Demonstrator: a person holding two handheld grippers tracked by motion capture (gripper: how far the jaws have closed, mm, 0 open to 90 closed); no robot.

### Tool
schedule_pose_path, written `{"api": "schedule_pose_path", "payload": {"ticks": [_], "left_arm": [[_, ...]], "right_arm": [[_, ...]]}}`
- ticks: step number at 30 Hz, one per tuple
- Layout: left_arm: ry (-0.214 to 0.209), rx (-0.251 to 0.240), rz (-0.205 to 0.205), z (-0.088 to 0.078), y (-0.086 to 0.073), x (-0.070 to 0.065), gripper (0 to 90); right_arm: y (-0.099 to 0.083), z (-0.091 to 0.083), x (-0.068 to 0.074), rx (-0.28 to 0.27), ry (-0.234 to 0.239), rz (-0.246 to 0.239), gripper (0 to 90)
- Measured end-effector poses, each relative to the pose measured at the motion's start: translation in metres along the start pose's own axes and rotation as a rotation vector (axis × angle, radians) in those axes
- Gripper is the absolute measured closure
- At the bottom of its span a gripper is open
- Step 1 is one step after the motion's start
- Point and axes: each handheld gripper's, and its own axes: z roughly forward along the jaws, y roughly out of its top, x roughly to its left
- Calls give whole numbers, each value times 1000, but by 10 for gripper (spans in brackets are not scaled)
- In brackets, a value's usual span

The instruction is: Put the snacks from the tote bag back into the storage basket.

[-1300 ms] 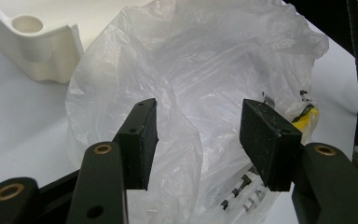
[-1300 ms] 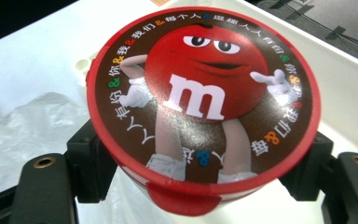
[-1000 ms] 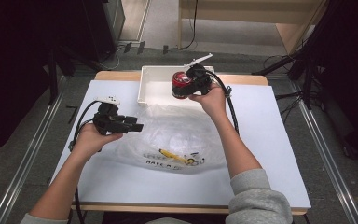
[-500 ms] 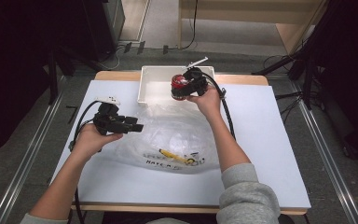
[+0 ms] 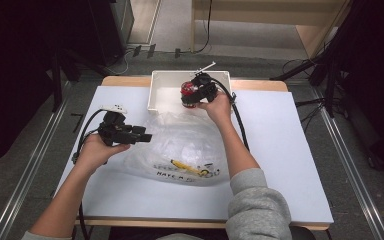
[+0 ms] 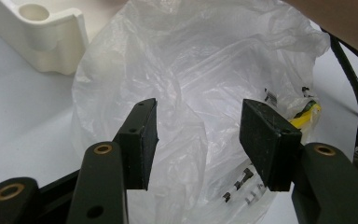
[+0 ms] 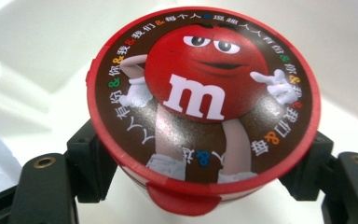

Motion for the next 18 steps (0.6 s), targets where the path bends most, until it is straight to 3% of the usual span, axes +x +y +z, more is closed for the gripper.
{"api": "schedule_pose_path", "payload": {"ticks": [18], "left_arm": [[4, -3, -8, -2, -4, 0, 481]], "right_arm": [[-7, 25, -2, 22, -20, 38, 262]]}}
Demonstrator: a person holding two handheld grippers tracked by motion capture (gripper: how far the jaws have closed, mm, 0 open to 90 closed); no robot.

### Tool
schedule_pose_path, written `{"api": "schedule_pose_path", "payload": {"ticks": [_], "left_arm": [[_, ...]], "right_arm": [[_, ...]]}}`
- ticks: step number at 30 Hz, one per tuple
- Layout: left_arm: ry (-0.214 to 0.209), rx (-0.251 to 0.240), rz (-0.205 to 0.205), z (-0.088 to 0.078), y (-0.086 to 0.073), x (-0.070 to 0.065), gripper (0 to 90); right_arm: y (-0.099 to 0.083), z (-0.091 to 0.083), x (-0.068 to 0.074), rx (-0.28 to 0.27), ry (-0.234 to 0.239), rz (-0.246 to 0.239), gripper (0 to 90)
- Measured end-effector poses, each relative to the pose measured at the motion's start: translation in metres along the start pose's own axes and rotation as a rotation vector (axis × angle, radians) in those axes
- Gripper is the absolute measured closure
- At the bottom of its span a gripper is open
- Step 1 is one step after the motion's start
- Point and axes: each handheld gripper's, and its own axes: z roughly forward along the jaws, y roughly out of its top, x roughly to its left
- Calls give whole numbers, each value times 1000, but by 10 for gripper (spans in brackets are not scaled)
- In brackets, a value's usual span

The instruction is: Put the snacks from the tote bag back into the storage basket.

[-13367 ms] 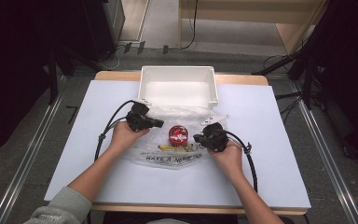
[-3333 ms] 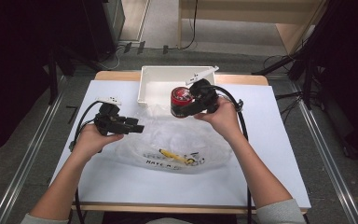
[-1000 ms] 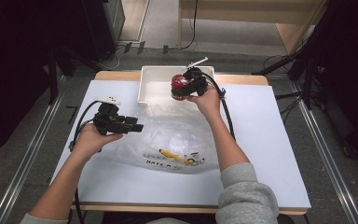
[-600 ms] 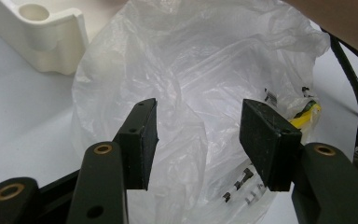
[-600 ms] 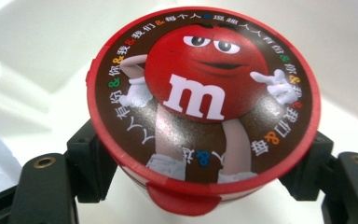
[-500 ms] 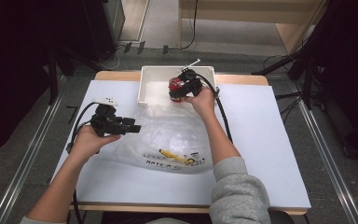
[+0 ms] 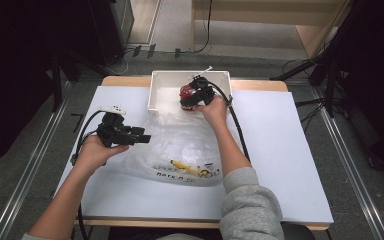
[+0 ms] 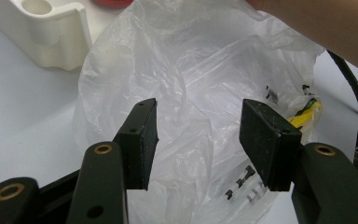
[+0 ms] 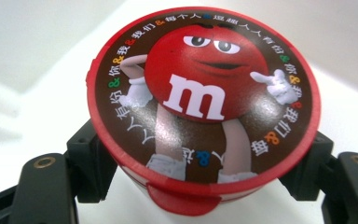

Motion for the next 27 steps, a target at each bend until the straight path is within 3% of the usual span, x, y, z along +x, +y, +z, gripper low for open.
{"api": "schedule_pose_path", "payload": {"ticks": [8, 11, 17, 22, 27], "left_arm": [[1, 5, 1, 1, 0, 0, 481], [0, 8, 3, 2, 0, 0, 481], [-1, 9, 5, 2, 0, 0, 481], [1, 10, 2, 2, -1, 0, 481], [1, 9, 2, 2, -1, 0, 481]], "right_arm": [[-2, 5, 2, -5, -4, -1, 261], [-2, 6, 4, 10, -21, -20, 260], [-2, 7, 2, 10, -48, -10, 259], [-2, 8, 2, 16, -45, 57, 241], [-4, 12, 1, 36, -26, 76, 212]]}}
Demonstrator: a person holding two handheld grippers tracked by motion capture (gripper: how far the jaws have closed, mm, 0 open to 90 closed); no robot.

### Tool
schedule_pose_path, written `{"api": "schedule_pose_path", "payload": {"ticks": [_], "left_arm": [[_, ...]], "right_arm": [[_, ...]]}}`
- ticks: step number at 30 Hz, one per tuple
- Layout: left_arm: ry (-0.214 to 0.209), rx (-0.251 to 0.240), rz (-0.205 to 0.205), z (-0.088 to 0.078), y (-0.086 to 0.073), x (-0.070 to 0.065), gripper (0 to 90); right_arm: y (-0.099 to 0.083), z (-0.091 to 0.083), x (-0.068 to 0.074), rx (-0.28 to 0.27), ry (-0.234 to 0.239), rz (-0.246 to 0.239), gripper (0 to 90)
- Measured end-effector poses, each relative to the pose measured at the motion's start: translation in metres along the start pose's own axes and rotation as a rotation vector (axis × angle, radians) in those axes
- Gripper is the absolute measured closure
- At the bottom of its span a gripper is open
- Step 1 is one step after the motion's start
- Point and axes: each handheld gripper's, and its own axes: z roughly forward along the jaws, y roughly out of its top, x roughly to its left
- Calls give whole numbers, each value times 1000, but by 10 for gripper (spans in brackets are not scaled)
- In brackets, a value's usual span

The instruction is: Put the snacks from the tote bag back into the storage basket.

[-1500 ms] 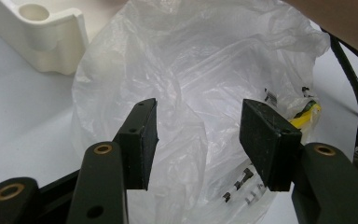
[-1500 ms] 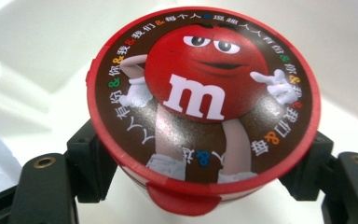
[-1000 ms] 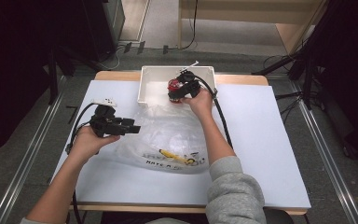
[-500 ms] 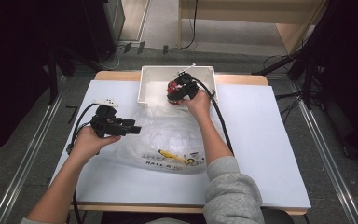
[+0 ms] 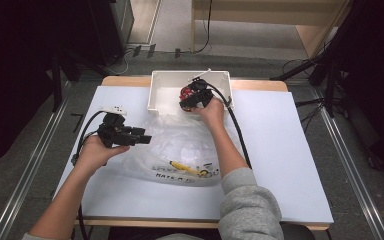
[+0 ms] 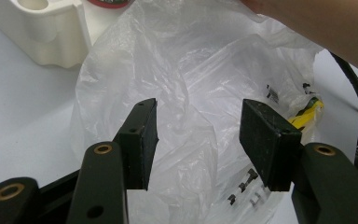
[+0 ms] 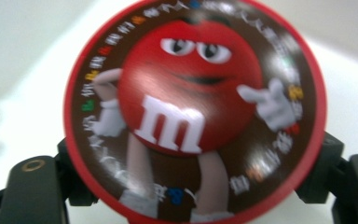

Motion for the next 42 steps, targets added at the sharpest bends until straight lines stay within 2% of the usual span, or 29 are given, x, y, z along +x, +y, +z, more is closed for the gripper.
{"api": "schedule_pose_path", "payload": {"ticks": [15, 25, 28, 29, 39, 42], "left_arm": [[0, 1, -3, 1, 0, 0, 483], [0, -2, -1, 0, 0, 1, 483], [2, -1, -1, 0, 0, 1, 483], [3, -2, -2, 0, 0, 0, 483], [4, -8, -4, -1, 0, 1, 483], [6, -7, -3, -1, 0, 1, 483]], "right_arm": [[-1, -5, -1, 15, -34, 17, 225], [-1, -10, -2, 9, -34, 29, 227], [0, -15, -1, 1, -28, 46, 231], [0, -18, -1, 13, -33, 59, 237], [1, -38, 2, -23, -26, 53, 258], [0, -46, 2, -39, -19, 47, 289]]}}
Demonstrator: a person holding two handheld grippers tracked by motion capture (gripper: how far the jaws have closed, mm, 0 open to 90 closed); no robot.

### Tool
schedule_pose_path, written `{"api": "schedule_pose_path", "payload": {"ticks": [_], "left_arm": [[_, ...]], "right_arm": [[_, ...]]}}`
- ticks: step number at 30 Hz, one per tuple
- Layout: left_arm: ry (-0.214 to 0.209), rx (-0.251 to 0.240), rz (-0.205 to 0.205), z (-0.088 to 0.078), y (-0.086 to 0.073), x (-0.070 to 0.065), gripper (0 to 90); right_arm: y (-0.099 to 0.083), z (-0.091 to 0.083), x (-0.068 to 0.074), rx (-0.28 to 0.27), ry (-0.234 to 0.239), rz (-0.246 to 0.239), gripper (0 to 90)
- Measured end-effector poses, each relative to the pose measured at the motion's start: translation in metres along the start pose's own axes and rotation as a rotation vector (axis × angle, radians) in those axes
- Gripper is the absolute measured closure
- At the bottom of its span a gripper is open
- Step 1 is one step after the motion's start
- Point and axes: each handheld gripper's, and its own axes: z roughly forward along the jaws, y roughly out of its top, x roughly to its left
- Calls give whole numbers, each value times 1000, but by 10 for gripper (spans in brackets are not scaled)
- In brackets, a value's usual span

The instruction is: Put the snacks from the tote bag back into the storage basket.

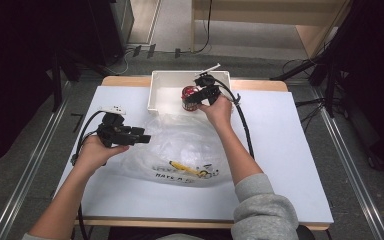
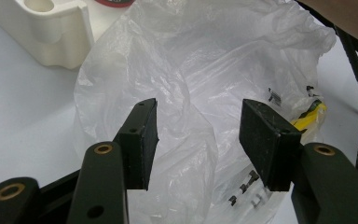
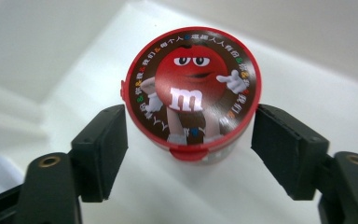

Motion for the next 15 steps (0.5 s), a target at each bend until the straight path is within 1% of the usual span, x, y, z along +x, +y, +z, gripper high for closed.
{"api": "schedule_pose_path", "payload": {"ticks": [1, 3, 4, 6, 7, 10, 11, 13, 15], "left_arm": [[-1, 1, 0, 0, 0, 0, 483], [-1, -1, 2, 0, 0, -1, 483], [-1, -1, 3, 0, 0, -1, 483], [0, -1, 3, 0, 0, -1, 483], [0, -1, 4, 0, 0, -1, 483], [2, -5, 3, 0, 0, -1, 483], [2, -6, 2, 0, 0, -1, 484], [2, -8, 1, 0, 0, -1, 484], [3, -9, 1, 0, 0, -1, 484]], "right_arm": [[-1, -5, 0, 0, 5, 2, 317], [-1, -7, 0, -4, 4, -5, 330], [-2, -13, -1, -16, 19, -14, 345], [-2, -15, -1, -22, 27, -17, 350], [-2, -17, -1, -25, 31, -11, 363], [-2, -24, 0, -38, 26, -31, 393], [-2, -27, 0, -53, 28, -37, 411], [-2, -29, 1, -57, 28, -37, 419], [-4, -32, 3, -74, 31, -48, 463]]}}
